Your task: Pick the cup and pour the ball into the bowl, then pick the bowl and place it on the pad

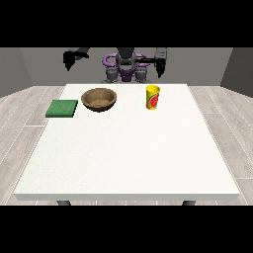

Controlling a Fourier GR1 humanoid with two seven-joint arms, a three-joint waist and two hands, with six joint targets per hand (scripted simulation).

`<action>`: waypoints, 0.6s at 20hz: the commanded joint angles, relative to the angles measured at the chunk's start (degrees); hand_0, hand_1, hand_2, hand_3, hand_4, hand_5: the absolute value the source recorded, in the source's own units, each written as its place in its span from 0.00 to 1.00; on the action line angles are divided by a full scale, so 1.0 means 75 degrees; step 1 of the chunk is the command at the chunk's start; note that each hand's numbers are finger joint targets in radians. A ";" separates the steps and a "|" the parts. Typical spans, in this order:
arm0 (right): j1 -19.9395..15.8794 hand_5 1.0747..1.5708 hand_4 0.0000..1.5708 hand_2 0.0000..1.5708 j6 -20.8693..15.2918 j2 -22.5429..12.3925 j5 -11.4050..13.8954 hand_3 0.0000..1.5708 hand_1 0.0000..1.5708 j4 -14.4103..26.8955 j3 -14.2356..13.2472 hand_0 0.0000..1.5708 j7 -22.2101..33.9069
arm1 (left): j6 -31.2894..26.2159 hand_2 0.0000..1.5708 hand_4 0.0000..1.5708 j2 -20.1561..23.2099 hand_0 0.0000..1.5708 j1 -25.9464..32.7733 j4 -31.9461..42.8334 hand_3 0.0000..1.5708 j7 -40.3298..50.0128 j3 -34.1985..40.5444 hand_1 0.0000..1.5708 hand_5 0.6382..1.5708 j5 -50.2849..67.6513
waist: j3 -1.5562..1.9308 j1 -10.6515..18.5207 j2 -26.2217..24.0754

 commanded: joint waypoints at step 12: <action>-0.0543 1.00 0.17 0.00 0.0696 -0.0288 0.0095 0.00 0.00 0.1173 -0.0299 0.00 -0.0898 | 0.0231 0.00 0.00 0.0481 0.00 -0.2205 0.4116 0.00 -0.2286 0.1560 0.00 0.87 0.0096 | -0.0003 -0.0392 0.0473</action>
